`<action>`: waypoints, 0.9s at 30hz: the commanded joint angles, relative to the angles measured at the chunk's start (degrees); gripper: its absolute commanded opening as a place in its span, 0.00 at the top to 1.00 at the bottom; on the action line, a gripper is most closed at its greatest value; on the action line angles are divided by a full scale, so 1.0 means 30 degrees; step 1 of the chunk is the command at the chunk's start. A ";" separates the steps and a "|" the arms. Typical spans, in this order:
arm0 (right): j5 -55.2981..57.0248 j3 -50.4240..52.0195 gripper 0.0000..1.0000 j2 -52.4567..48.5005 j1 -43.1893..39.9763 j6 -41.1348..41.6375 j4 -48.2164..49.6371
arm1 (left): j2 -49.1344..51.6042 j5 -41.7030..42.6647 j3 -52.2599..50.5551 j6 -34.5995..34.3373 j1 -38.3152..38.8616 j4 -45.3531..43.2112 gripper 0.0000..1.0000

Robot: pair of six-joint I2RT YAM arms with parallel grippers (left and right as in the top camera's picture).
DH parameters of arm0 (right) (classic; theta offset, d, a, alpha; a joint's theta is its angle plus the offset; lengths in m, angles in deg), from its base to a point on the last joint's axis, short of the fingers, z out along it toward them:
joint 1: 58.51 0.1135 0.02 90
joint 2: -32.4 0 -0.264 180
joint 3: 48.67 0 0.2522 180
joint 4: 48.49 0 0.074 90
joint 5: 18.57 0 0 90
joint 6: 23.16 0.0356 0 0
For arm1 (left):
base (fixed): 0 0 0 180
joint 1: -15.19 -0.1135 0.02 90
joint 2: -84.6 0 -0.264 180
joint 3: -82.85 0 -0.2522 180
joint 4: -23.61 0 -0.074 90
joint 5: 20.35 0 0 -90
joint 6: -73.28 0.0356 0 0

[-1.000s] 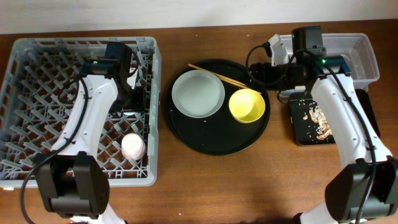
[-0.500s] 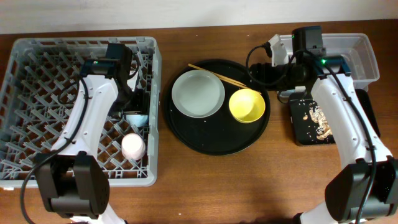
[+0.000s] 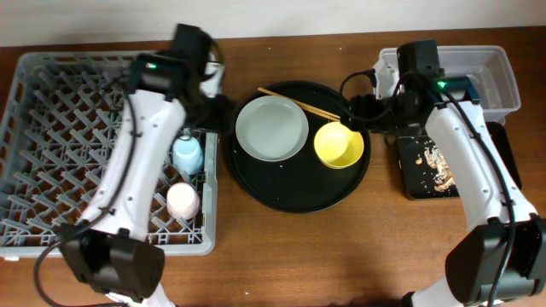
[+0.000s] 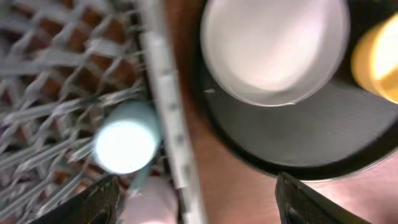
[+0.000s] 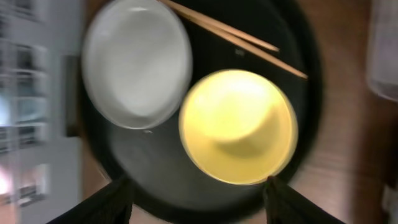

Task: Sort waste into correct bins and load items into the dishwasher rack
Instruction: 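Move left gripper to the yellow bowl on the round tray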

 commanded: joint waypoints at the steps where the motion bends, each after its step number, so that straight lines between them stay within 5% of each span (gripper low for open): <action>1: 0.3082 -0.0029 0.32 0.0015 0.0794 0.0444 -0.0554 | -0.0073 0.0233 0.0087 -0.0175 0.1355 -0.0838 0.21; 14: 0.4634 -0.0029 0.30 0.0015 0.1617 0.1158 -0.0386 | -0.0073 0.0233 0.0087 -0.1515 0.1639 -0.1552 0.20; 16: 0.4634 -0.0029 0.21 0.0015 0.1617 0.1166 -0.0124 | -0.0073 0.0182 0.0087 -0.1967 0.1632 -0.1617 0.20; 22: 0.4626 -0.0029 0.15 0.0015 0.1617 0.1158 -0.0095 | -0.0073 0.0189 0.0087 -0.1974 0.1639 -0.2004 0.19; 24: 0.4626 -0.0029 0.01 0.0015 0.1610 0.1158 -0.0044 | -0.0073 0.0240 0.0087 -0.2455 0.1639 -0.2310 0.14; 27: 0.4634 -0.0029 0.02 0.0015 0.1610 0.1151 -0.0029 | -0.0073 0.0240 0.0051 -0.3410 0.1639 -0.2769 0.13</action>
